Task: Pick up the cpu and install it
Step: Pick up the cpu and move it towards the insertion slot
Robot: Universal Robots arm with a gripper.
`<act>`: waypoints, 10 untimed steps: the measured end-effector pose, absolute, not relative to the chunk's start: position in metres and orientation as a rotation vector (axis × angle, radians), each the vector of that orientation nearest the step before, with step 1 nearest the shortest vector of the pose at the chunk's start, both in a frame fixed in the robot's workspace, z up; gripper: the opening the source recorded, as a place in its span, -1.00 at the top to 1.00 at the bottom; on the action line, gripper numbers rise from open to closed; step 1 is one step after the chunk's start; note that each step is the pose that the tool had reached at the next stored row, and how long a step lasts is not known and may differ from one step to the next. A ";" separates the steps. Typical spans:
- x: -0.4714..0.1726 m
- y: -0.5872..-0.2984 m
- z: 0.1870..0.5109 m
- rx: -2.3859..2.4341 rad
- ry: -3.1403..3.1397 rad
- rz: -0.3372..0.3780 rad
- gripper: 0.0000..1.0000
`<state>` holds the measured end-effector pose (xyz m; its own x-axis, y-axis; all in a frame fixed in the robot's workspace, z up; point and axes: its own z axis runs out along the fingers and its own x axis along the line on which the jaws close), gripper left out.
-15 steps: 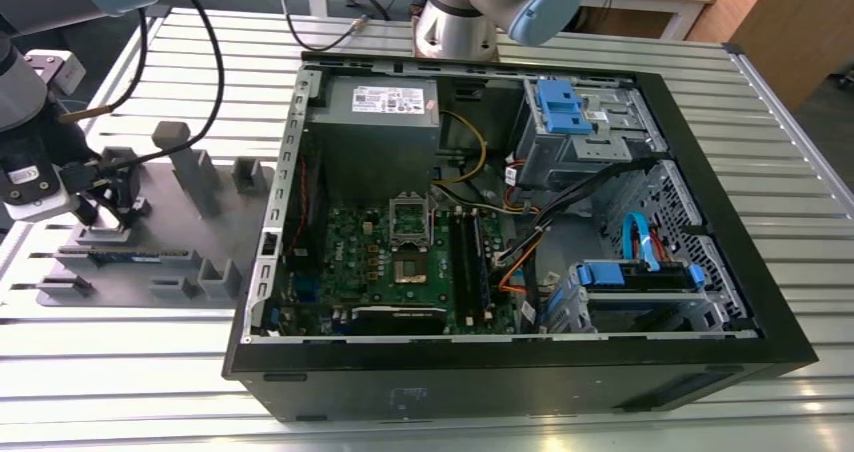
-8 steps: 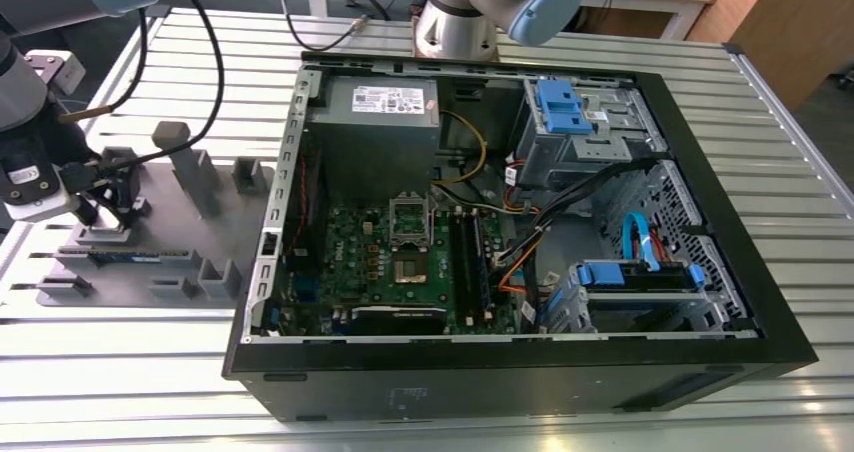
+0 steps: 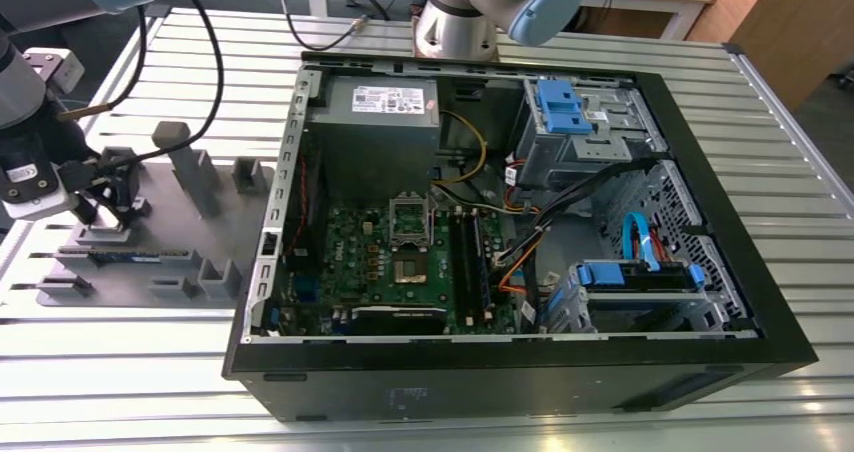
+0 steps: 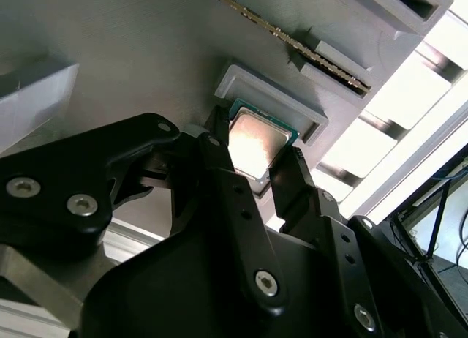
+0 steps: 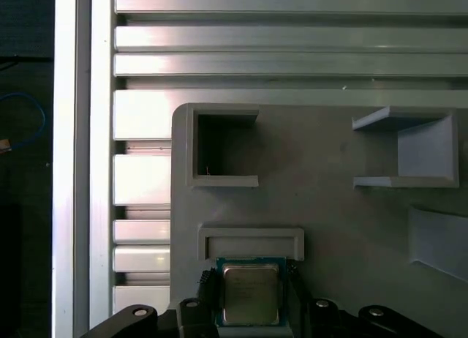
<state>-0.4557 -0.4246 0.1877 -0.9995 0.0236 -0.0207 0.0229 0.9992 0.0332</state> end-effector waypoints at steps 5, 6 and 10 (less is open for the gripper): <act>-0.456 -0.425 0.185 0.034 3.120 0.051 0.06; -0.456 -0.425 0.184 0.034 3.120 0.050 0.06; -0.456 -0.425 0.183 0.033 3.121 0.049 0.06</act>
<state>-0.4558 -0.4246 0.1826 -0.9996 0.0215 -0.0200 0.0209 0.9993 0.0316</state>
